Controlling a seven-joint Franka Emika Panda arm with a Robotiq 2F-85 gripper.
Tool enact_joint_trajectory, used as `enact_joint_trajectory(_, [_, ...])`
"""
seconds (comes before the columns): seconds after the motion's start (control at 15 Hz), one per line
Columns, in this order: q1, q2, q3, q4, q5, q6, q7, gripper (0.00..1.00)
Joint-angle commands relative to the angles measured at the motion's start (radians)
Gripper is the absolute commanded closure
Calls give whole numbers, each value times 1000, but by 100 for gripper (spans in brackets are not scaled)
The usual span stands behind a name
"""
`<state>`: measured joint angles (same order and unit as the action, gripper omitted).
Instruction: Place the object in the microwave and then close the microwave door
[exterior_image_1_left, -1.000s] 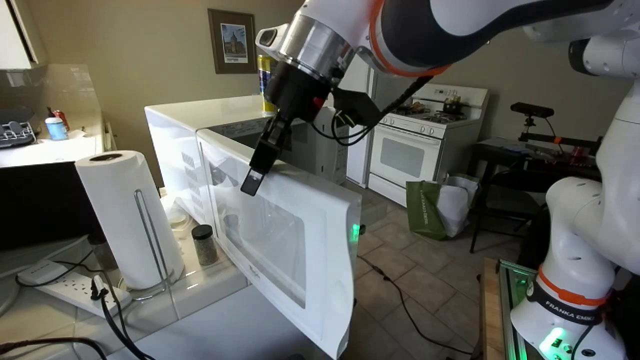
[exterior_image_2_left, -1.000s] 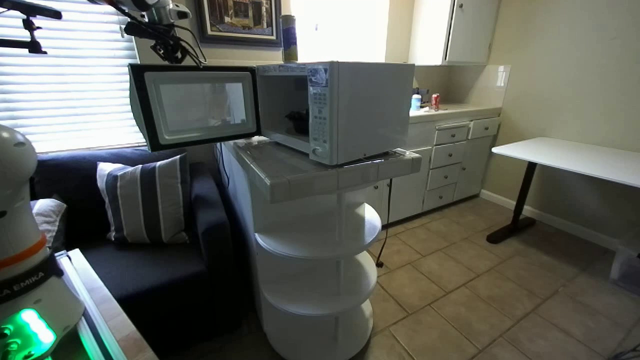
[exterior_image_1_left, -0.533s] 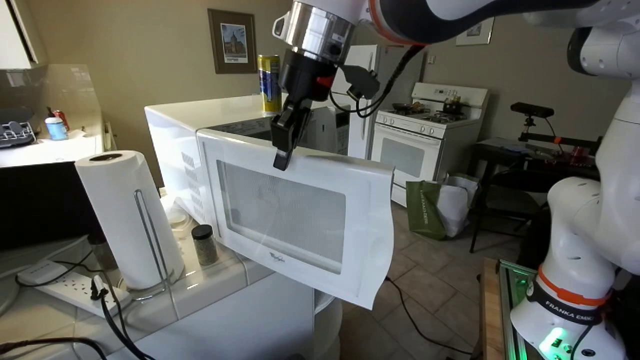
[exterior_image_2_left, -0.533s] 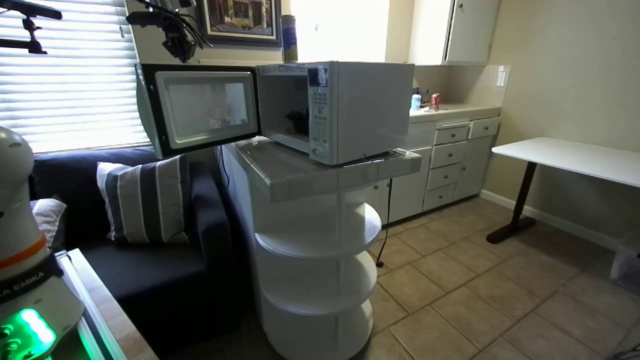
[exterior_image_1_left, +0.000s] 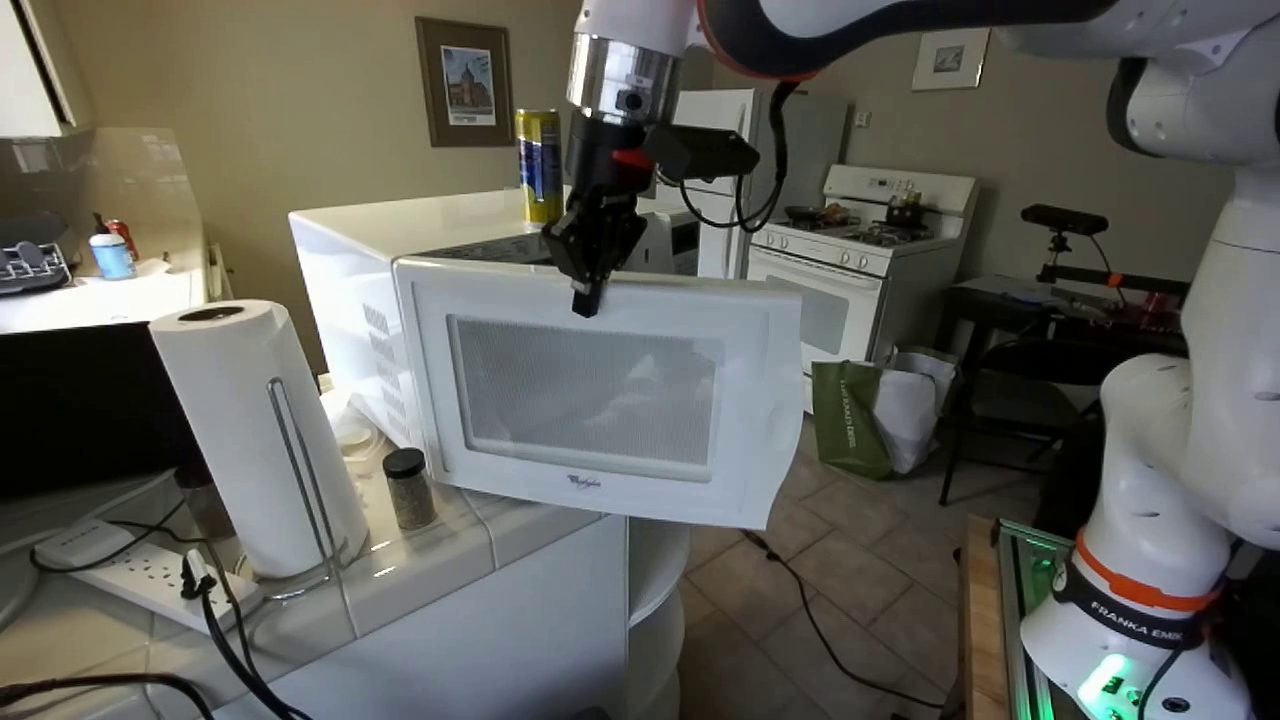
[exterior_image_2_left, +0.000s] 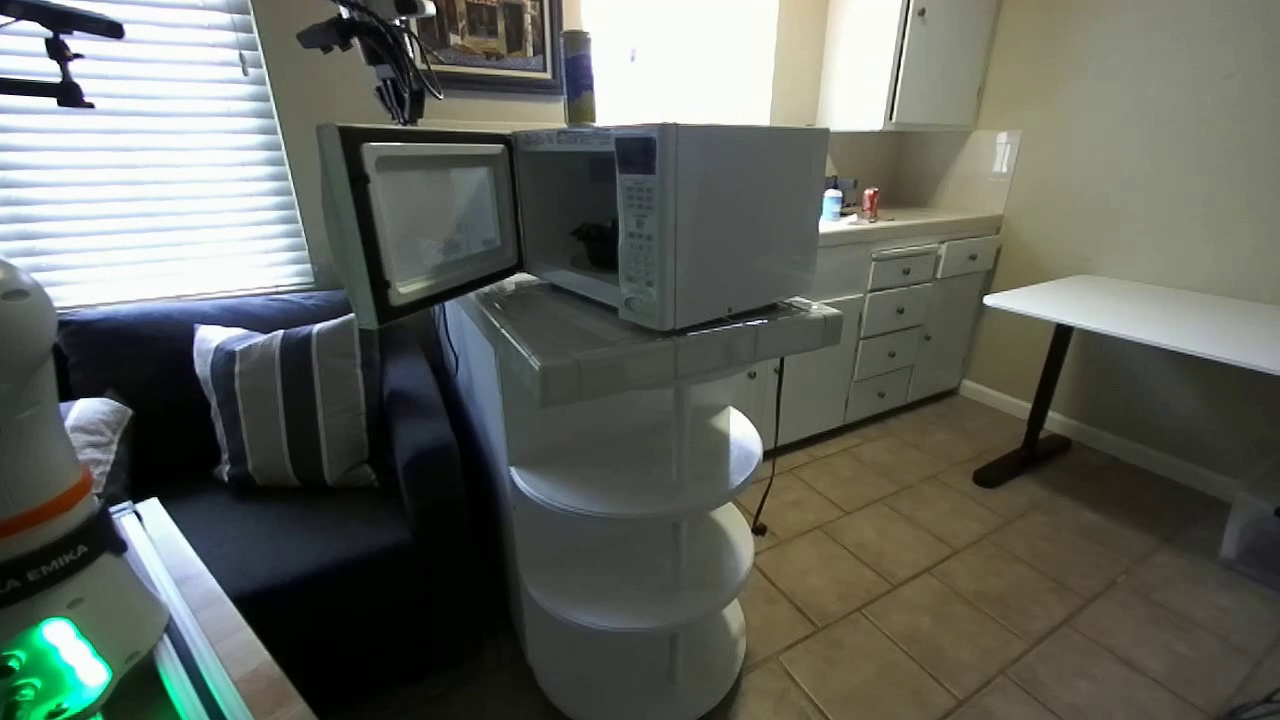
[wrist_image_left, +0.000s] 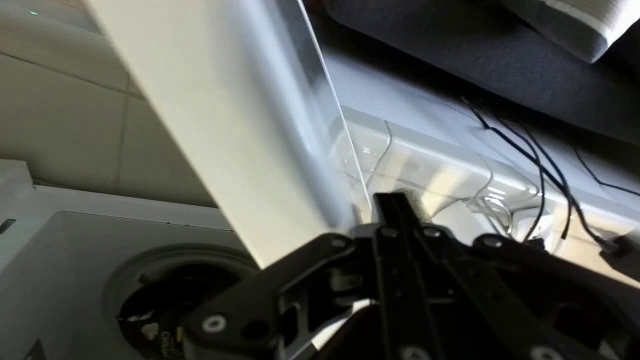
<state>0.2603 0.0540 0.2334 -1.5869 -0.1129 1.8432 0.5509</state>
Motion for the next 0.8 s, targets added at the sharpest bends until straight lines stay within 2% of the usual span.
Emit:
enact_joint_trajectory(0.0, [-18,46,-30,40,-27,-18,89,100])
enact_joint_trajectory(0.33, [-37,54,-74,33,-88,19,184,100])
enact_joint_trajectory(0.73, [-75,34,-121,-13,-136,151,278,100])
